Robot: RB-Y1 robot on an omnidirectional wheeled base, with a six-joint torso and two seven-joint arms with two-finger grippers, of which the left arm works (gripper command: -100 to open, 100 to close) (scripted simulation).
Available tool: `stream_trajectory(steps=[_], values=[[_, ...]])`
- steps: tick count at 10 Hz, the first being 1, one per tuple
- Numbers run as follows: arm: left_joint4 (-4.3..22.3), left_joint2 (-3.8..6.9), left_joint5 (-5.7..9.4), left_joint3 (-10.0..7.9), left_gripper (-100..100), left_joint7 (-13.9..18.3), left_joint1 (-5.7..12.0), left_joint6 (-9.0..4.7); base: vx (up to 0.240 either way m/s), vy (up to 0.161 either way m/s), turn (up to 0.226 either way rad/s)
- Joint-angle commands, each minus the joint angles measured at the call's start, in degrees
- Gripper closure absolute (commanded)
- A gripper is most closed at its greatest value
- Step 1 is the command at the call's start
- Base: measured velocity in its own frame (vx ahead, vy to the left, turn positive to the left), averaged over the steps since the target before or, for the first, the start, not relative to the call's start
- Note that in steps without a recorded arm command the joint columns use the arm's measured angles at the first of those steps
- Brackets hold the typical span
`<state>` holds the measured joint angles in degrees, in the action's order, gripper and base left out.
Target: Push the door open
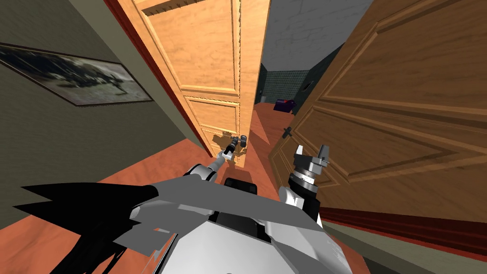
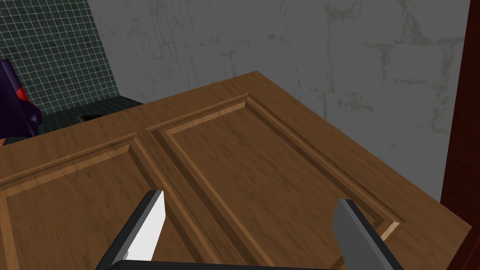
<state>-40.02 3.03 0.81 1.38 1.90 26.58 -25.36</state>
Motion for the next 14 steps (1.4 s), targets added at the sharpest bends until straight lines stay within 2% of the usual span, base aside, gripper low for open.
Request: stream_trajectory(steps=[1,3,7,9,10,11,14], values=[[-0.55,1.06,0.39,-1.55,100,-0.5,-0.31,0.07,0.096,-0.081,0.043],[-0.53,1.21,0.5,-1.91,100,-0.61,-0.33,0.09,0.125,-0.106,0.057],[-0.38,2.09,1.39,-4.83,100,-1.52,-0.46,0.2,0.153,-0.128,0.086],[0.45,2.09,1.39,-4.83,100,-1.52,-0.46,0.2,0.087,-0.064,0.004],[-0.38,2.09,1.39,-4.83,100,-1.52,-0.46,0.2,0.012,-0.014,-0.008],[-0.33,2.26,1.72,-5.91,100,-1.85,-0.5,0.24,0.086,-0.074,0.062],[-0.26,2.39,2.15,-7.29,100,-2.27,-0.56,0.29,0.126,-0.145,0.088]])
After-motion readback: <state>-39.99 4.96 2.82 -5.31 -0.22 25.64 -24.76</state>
